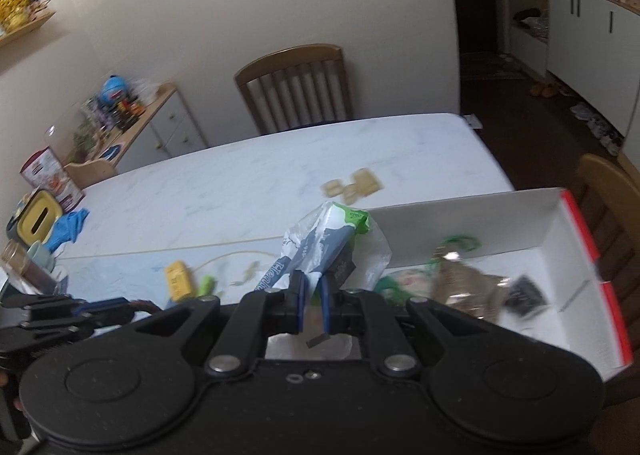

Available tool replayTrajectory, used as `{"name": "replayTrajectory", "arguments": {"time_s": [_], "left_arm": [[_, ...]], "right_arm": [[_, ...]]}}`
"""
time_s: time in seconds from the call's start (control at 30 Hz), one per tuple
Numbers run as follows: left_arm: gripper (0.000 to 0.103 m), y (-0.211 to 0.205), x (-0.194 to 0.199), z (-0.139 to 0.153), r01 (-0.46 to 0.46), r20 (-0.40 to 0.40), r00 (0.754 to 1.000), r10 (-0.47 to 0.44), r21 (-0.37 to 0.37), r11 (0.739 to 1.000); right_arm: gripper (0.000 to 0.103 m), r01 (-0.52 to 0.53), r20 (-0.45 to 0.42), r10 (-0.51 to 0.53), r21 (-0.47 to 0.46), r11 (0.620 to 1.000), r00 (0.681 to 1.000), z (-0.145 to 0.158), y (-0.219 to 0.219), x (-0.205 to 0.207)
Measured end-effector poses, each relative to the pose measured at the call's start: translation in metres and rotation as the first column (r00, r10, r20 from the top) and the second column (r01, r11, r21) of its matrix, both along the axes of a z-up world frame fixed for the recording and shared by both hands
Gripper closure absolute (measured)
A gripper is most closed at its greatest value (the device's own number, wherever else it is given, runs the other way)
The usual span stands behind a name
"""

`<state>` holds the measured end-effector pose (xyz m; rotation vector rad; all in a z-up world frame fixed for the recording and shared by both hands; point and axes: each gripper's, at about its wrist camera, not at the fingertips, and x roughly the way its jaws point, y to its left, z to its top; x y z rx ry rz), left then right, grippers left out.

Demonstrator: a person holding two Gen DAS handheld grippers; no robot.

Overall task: Organize objects
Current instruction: 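Carry the bead string and white plastic bag over into the shoebox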

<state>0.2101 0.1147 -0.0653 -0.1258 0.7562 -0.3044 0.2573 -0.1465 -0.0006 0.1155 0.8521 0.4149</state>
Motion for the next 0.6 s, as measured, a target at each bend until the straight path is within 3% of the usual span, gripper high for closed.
{"name": "replayTrajectory", "arguments": {"time_s": [0.6], "left_arm": [[0.094,-0.158,0.061,0.018,0.180,0.025,0.983,-0.180,0.004,0.984]], "right_arm": [[0.096,0.095,0.003,-0.095,-0.036,0.995,0.995,-0.018,-0.121,0.028]]}}
